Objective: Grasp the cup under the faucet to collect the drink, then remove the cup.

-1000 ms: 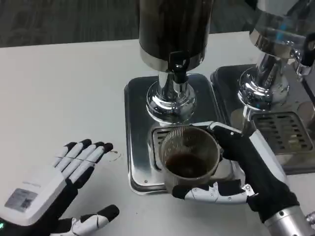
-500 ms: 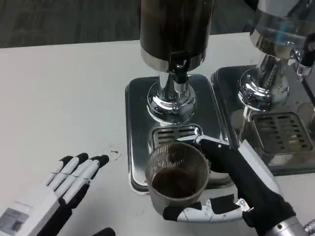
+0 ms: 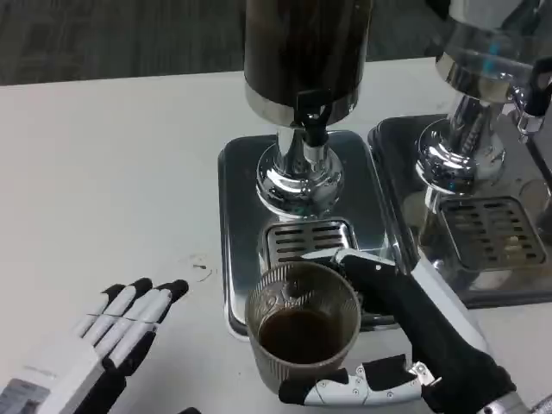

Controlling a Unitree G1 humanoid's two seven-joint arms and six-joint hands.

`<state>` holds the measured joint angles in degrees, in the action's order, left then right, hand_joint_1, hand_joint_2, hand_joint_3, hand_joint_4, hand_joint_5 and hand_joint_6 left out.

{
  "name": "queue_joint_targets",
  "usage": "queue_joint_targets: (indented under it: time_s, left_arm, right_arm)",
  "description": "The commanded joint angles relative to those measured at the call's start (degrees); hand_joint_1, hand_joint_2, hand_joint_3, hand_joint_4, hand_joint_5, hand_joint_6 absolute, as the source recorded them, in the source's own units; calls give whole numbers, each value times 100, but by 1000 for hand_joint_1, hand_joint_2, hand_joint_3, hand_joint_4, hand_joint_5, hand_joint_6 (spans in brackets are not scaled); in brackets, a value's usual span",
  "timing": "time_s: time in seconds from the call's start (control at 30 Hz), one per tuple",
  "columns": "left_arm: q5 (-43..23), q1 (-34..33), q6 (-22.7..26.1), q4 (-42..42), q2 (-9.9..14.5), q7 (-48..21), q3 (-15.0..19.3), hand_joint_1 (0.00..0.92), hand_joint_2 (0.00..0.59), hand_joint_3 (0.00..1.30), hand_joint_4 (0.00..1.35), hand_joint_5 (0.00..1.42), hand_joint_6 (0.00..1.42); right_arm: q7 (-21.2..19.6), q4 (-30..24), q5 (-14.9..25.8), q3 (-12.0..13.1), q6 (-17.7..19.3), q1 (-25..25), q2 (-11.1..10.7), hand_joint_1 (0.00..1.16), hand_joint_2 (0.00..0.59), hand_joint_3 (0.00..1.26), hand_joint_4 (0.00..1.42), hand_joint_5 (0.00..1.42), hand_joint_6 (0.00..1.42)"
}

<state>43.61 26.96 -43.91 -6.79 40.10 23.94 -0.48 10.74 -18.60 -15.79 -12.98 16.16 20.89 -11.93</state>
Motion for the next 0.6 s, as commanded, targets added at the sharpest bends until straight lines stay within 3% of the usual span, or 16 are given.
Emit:
queue_joint_targets:
  time_s: [0.03,0.6]
  left_arm:
    - [-50,34,44,28,-51,-67,13,0,202,0,0,0,0]
    - [-136,-112,76,-156,-72,-142,-17,0,202,0,0,0,0]
  right_arm:
    - [-20,-223,170,8,28,-38,36,1004,118,611,671,770,930]
    - [-61,-288,161,-8,-6,15,96,1006,119,624,685,780,930]
